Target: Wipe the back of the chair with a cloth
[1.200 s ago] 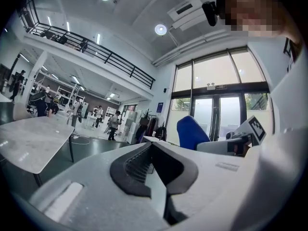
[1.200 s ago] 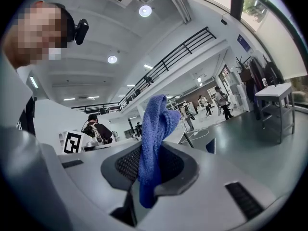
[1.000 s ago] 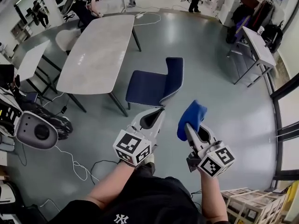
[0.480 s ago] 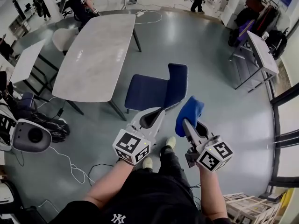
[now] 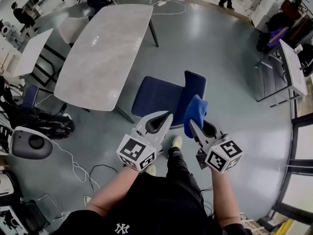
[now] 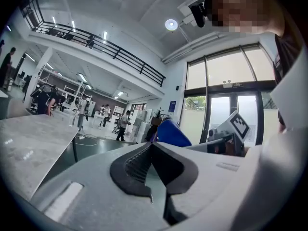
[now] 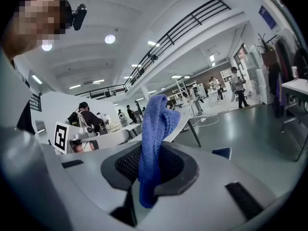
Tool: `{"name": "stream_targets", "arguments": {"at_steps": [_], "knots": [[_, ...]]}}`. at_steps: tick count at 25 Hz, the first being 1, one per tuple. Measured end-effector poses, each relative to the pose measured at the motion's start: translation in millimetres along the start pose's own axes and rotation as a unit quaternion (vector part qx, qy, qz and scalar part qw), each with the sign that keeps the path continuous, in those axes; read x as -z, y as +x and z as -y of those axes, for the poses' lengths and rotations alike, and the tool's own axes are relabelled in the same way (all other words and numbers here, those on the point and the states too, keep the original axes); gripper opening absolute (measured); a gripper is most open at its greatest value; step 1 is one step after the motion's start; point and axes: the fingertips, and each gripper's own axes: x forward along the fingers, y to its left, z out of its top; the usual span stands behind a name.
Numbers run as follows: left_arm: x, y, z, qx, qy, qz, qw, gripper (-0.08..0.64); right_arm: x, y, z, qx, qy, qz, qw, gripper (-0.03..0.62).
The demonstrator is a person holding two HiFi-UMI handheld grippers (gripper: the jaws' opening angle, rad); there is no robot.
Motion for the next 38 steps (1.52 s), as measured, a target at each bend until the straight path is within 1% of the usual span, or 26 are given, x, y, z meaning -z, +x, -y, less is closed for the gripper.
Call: {"name": "stream_targets", "arguments": {"at_steps": [4, 7, 10, 12, 16, 19, 20, 22, 24, 27, 32, 35, 37, 38], "knots": [[7.1, 43.3, -22.5, -0.029, -0.011, -0.006, 0.9995, 0.008, -3.9, 26.5, 62.7, -0.022, -0.028, -0.063, 0.997, 0.077], [8.5, 72.4, -38.6, -0.052, -0.009, -0.012, 0.9985, 0.008, -4.9, 48.9, 115.8, -0.032, -0.058, -0.114, 0.991, 0.077], [15.7, 84.9, -61.4, -0.075, -0.018, -0.014, 0.9969, 0.008, 8.0, 85.0, 163.0, -0.032, -0.103, -0.173, 0.979, 0.077], [28.4, 90.8, -72.1, -0.082, -0.027, -0.016, 0.9961, 0.008, 17.5, 106.1, 187.0, -0.035, -0.12, -0.203, 0.971, 0.077], [63.6, 107.8, -92.4, -0.084, -0.053, -0.009, 0.995, 0.008, 37.5, 138.5, 217.2, -0.043, -0.142, -0.25, 0.957, 0.077], [89.1, 121.5, -108.5, -0.076, -0.06, -0.007, 0.9953, 0.008, 56.7, 160.3, 238.4, -0.032, -0.184, -0.29, 0.939, 0.077], [96.2, 125.0, -113.0, -0.072, -0.058, -0.008, 0.9957, 0.008, 62.1, 167.2, 245.3, -0.026, -0.203, -0.303, 0.931, 0.077], [109.0, 130.8, -121.4, -0.067, -0.06, -0.01, 0.9959, 0.008, 70.7, 181.6, 258.8, -0.017, -0.246, -0.331, 0.911, 0.077], [122.0, 137.2, -129.5, -0.064, -0.073, -0.009, 0.9952, 0.008, 76.6, 197.4, 271.7, -0.012, -0.282, -0.357, 0.891, 0.077], [144.1, 148.0, -141.0, -0.062, -0.09, -0.01, 0.994, 0.008, 88.9, 219.6, 290.8, -0.011, -0.321, -0.398, 0.859, 0.077], [172.6, 166.0, -146.6, -0.054, -0.11, -0.019, 0.9923, 0.008, 110.1, 239.3, 317.8, -0.033, -0.383, -0.466, 0.797, 0.077], [182.6, 179.2, -154.0, -0.062, -0.117, -0.018, 0.9911, 0.008, 104.7, 252.4, 332.3, -0.04, -0.434, -0.48, 0.762, 0.077], [191.5, 186.4, -161.5, -0.072, -0.125, -0.015, 0.9895, 0.008, 104.9, 262.0, 339.2, -0.044, -0.474, -0.49, 0.731, 0.077], [197.2, 189.7, -165.0, -0.076, -0.132, -0.015, 0.9882, 0.008, 109.3, 265.3, 341.6, -0.049, -0.487, -0.499, 0.715, 0.077]]}}
